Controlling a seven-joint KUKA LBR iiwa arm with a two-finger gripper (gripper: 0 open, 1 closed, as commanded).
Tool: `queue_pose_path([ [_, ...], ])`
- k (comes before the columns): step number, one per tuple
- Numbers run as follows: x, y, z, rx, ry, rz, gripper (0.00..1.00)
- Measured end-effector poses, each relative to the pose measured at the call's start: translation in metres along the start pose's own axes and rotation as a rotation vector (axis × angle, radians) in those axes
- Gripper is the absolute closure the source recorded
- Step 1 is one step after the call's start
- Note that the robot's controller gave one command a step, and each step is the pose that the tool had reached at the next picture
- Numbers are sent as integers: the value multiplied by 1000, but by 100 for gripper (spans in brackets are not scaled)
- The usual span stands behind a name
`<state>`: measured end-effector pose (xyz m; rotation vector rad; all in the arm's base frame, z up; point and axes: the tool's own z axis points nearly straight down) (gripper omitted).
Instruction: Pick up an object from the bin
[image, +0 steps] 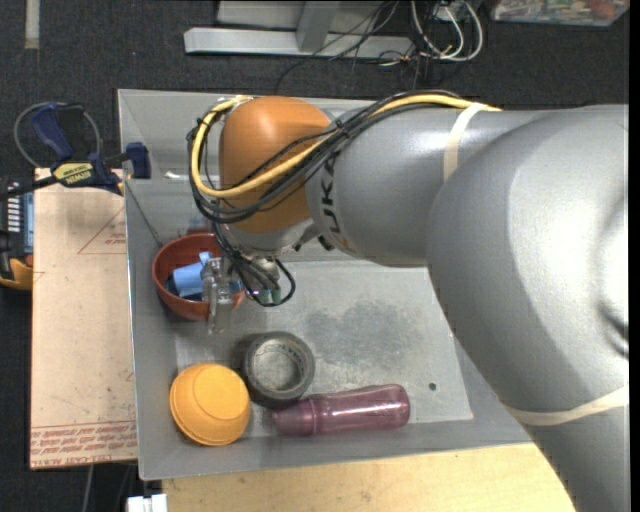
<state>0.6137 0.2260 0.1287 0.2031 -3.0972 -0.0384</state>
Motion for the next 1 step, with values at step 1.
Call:
queue_pose_path([
  [1,-6,8,-77,0,4,-106,100],
])
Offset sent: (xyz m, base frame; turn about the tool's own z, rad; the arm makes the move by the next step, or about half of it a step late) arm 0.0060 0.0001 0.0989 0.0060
